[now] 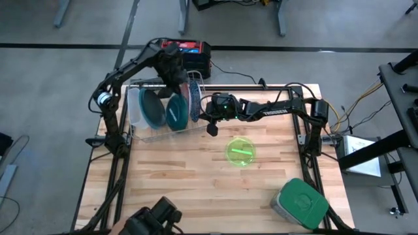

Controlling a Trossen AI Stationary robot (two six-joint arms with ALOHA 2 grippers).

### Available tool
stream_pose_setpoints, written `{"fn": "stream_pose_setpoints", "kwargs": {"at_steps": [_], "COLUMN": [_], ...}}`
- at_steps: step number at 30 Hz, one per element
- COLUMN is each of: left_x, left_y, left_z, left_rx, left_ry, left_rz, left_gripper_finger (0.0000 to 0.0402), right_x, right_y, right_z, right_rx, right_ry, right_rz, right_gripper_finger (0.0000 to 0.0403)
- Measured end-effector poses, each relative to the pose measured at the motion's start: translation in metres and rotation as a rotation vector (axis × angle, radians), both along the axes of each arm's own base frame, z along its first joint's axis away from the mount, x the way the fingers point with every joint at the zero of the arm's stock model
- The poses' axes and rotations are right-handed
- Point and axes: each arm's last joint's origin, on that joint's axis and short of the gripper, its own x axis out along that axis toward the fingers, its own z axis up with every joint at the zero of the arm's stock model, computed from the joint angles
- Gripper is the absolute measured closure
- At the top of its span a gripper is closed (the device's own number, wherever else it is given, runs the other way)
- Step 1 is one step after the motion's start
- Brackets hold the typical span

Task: Sort dishes
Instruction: Put the green plate into the dish rack

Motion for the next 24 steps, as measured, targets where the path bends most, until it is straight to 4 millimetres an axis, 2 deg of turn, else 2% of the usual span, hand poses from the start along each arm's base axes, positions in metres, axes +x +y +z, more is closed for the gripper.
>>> {"fn": "stream_pose_setpoints", "kwargs": {"at_steps": [3,7,14,24], "left_x": [0.002,0.002,0.003,0.004], "left_y": [-0.005,-0.013,-0.011,-0.014], "left_z": [0.017,0.027,0.020,0.014], "left_rx": [-0.073,-0.085,0.006,-0.045], "left_ry": [-0.090,-0.025,0.115,0.105], "left_rz": [-0.026,-0.006,0.076,0.068], "left_gripper_finger": [0.0401,0.0401,0.0401,0.0401], "right_x": [0.000,0.000,0.000,-0.009], "right_y": [0.000,0.000,0.000,0.004], "right_z": [0.000,0.000,0.000,0.022], "right_rx": [-0.001,-0.002,-0.004,-0.008], "right_ry": [0.000,0.000,-0.005,-0.023], "right_rz": [-0.003,-0.003,-0.005,-0.017], "right_gripper_finger": [0.0403,0.0403,0.0403,0.0403]}}
